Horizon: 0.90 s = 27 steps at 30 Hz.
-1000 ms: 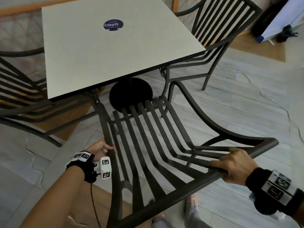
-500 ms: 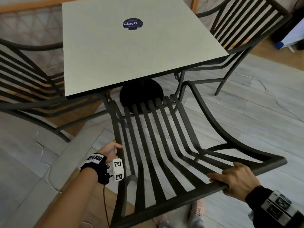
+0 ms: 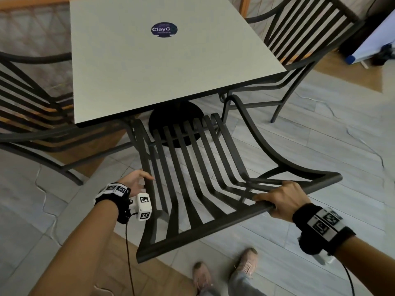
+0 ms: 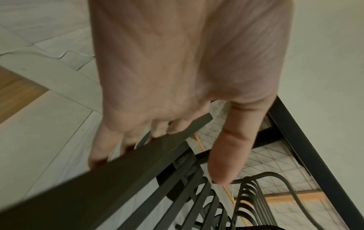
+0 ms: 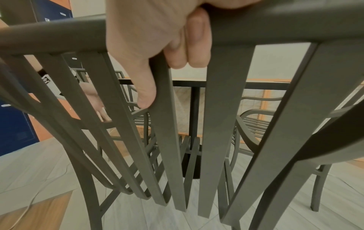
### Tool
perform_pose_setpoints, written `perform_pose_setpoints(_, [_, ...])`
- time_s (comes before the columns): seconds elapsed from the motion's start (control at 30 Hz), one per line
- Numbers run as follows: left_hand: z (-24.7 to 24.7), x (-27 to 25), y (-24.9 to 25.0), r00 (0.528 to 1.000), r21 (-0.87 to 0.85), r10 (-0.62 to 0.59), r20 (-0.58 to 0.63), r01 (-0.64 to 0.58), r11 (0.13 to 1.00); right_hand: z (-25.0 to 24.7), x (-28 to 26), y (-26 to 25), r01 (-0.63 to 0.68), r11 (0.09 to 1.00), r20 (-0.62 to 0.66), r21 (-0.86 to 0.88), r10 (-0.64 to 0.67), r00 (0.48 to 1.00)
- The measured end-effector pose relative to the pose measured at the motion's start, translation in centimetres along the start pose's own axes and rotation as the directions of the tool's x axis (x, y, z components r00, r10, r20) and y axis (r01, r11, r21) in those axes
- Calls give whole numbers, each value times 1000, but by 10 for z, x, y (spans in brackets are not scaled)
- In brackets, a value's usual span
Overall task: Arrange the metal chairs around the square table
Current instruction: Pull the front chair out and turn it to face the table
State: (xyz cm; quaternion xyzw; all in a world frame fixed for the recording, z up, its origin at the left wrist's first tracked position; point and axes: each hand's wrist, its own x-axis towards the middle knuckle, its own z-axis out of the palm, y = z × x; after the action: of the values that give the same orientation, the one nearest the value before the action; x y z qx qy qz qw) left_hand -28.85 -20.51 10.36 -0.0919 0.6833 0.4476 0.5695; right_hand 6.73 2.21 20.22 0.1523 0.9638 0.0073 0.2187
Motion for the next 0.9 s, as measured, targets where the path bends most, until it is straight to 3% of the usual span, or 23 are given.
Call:
perform_pose_setpoints(0.1, [-10,-16,13,1000,198,-3,5,2,980,-4,7,0,17,1000,-84,-9,-18,996])
perform_pose_setpoints(0.17, [-11,-45,24,999,397,40,25,-46,917,-4,11,1,37,999,-121,-8,-37,992])
perform_pose_setpoints(0.27, [8,-116,29,969,645,197,147,-245,724,-3,12,4,49,999,-141,7,-48,989])
perform_pose_setpoints(0.37, [49,-174,5,939,794,185,291,-344,502,2,8,16,72,993,-199,97,-52,979])
perform_pose_setpoints(0.47, [91,-185,-33,933,863,150,328,-361,354,6,5,30,99,990,-233,99,-74,970])
perform_pose_setpoints(0.6, [127,-178,-62,945,936,214,246,-289,202,-1,7,30,59,996,-82,73,-53,995])
perform_pose_setpoints(0.9, [131,-169,-61,874,969,470,122,-206,133,-24,21,26,44,999,-11,-14,-44,999])
